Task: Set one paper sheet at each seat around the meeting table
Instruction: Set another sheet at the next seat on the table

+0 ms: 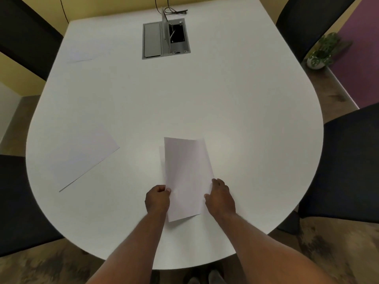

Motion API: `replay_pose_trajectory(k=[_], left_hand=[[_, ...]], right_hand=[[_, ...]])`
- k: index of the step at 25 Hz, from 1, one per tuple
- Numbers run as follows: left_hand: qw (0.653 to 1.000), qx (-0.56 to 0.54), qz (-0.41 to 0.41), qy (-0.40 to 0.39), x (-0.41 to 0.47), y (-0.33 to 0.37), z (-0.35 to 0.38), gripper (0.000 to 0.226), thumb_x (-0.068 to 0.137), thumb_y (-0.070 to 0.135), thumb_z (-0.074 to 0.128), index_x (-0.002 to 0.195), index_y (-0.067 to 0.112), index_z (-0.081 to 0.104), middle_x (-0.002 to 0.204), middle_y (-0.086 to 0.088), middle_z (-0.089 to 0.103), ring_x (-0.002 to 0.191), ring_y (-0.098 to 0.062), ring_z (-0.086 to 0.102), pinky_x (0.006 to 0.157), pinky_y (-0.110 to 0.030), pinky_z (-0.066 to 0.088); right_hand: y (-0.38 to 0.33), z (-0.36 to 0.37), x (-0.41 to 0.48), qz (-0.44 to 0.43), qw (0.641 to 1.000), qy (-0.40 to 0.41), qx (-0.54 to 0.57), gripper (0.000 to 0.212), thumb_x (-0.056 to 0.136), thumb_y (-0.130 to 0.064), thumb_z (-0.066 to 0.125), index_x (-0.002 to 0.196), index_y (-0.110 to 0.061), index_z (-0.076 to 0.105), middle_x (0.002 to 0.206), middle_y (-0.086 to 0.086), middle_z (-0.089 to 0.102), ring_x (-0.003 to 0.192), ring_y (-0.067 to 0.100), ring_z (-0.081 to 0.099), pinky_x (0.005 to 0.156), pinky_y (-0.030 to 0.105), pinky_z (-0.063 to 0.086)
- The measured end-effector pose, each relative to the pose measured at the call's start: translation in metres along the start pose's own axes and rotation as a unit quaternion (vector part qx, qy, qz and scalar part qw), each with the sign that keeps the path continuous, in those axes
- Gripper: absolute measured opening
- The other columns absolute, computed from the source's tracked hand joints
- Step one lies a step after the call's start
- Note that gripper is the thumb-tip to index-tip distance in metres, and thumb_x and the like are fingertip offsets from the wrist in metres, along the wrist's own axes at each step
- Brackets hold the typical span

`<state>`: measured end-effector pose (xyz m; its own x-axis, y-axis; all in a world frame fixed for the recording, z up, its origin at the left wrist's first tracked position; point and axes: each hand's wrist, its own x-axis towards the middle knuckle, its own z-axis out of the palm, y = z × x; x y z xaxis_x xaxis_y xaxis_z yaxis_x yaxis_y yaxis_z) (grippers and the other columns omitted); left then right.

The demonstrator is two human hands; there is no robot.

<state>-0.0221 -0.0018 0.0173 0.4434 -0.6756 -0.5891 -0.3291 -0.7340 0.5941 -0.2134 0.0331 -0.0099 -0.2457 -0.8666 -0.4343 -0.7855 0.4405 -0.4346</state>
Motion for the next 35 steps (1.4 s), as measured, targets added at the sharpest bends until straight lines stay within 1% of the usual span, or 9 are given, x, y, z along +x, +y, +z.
replay_pose_trajectory(k=[4,9,11,14,18,22,24,28,35], left_hand=[[0.994,-0.072,0.056,-0.06,-0.012,0.011,-0.028,0.012,0.085,0.008,0.071,0.089,0.018,0.076,0.093,-0.003,0.076,0.092,-0.026,0.07,0.092,-0.039,0.055],[0.978,-0.127,0.132,-0.1,-0.032,0.044,-0.068,0.013,0.087,0.0,0.069,0.094,0.008,0.075,0.089,-0.003,0.076,0.079,-0.016,0.067,0.068,-0.019,0.05],[0.972,-0.148,0.151,-0.106,-0.041,0.058,-0.084,0.013,0.087,-0.002,0.068,0.095,0.006,0.075,0.089,-0.004,0.075,0.075,-0.012,0.066,0.064,-0.016,0.049],[0.962,-0.177,0.177,-0.107,-0.055,0.073,-0.103,0.013,0.087,-0.002,0.069,0.097,0.005,0.074,0.091,-0.006,0.074,0.076,-0.013,0.066,0.068,-0.02,0.05],[0.952,-0.191,0.208,-0.121,-0.073,0.084,-0.111,0.013,0.085,-0.001,0.071,0.096,0.005,0.074,0.092,-0.007,0.074,0.083,-0.02,0.066,0.079,-0.027,0.048],[0.948,-0.181,0.228,-0.13,-0.095,0.094,-0.097,0.009,0.083,0.005,0.075,0.088,0.013,0.076,0.091,-0.006,0.076,0.083,-0.019,0.068,0.08,-0.028,0.049],[0.946,-0.174,0.238,-0.137,-0.11,0.102,-0.083,0.006,0.081,0.009,0.078,0.087,0.012,0.078,0.088,-0.005,0.077,0.081,-0.017,0.069,0.08,-0.028,0.049],[0.942,-0.158,0.259,-0.142,-0.142,0.119,-0.048,0.013,0.079,0.016,0.082,0.089,0.008,0.079,0.078,-0.001,0.074,0.071,-0.01,0.064,0.07,-0.025,0.046],[0.939,-0.17,0.272,-0.124,-0.206,0.129,0.049,0.016,0.078,0.017,0.082,0.091,0.008,0.079,0.077,-0.002,0.073,0.07,-0.012,0.062,0.074,-0.027,0.046]], right_hand=[[-0.016,-0.023,-0.004,0.026,0.997,0.034,0.059,0.056,0.098,-0.027,0.056,0.147,-0.011,0.035,0.148,0.007,0.043,0.133,0.027,0.044,0.101,0.037,0.042],[-0.051,-0.064,-0.013,0.031,0.986,0.105,0.126,0.056,0.099,-0.02,0.054,0.149,-0.017,0.031,0.144,0.007,0.05,0.128,0.029,0.052,0.099,0.038,0.045],[-0.063,-0.081,-0.019,0.043,0.972,0.14,0.182,0.055,0.098,-0.016,0.054,0.149,-0.018,0.033,0.14,0.007,0.054,0.123,0.03,0.056,0.098,0.038,0.046],[-0.074,-0.103,-0.033,0.044,0.951,0.184,0.243,0.047,0.096,-0.013,0.055,0.141,-0.019,0.044,0.129,0.006,0.061,0.112,0.028,0.061,0.094,0.036,0.049],[-0.076,-0.135,-0.059,0.009,0.939,0.246,0.239,0.028,0.093,-0.013,0.059,0.121,-0.019,0.056,0.104,0.0,0.065,0.095,0.025,0.063,0.082,0.036,0.051],[-0.063,-0.168,-0.078,-0.007,0.931,0.284,0.227,0.006,0.092,-0.017,0.062,0.097,-0.02,0.061,0.096,-0.005,0.062,0.087,0.02,0.06,0.074,0.031,0.047],[-0.05,-0.189,-0.085,-0.013,0.926,0.302,0.224,0.008,0.091,-0.017,0.063,0.085,-0.021,0.059,0.091,-0.006,0.061,0.082,0.019,0.058,0.068,0.029,0.043],[-0.016,-0.236,-0.091,-0.014,0.919,0.328,0.22,0.009,0.089,-0.02,0.065,0.082,-0.019,0.061,0.089,-0.005,0.063,0.08,0.02,0.059,0.07,0.033,0.048],[0.076,-0.311,-0.085,-0.063,0.922,0.33,0.194,0.017,0.091,-0.022,0.065,0.076,-0.021,0.057,0.086,-0.007,0.062,0.077,0.02,0.058,0.069,0.034,0.048]])
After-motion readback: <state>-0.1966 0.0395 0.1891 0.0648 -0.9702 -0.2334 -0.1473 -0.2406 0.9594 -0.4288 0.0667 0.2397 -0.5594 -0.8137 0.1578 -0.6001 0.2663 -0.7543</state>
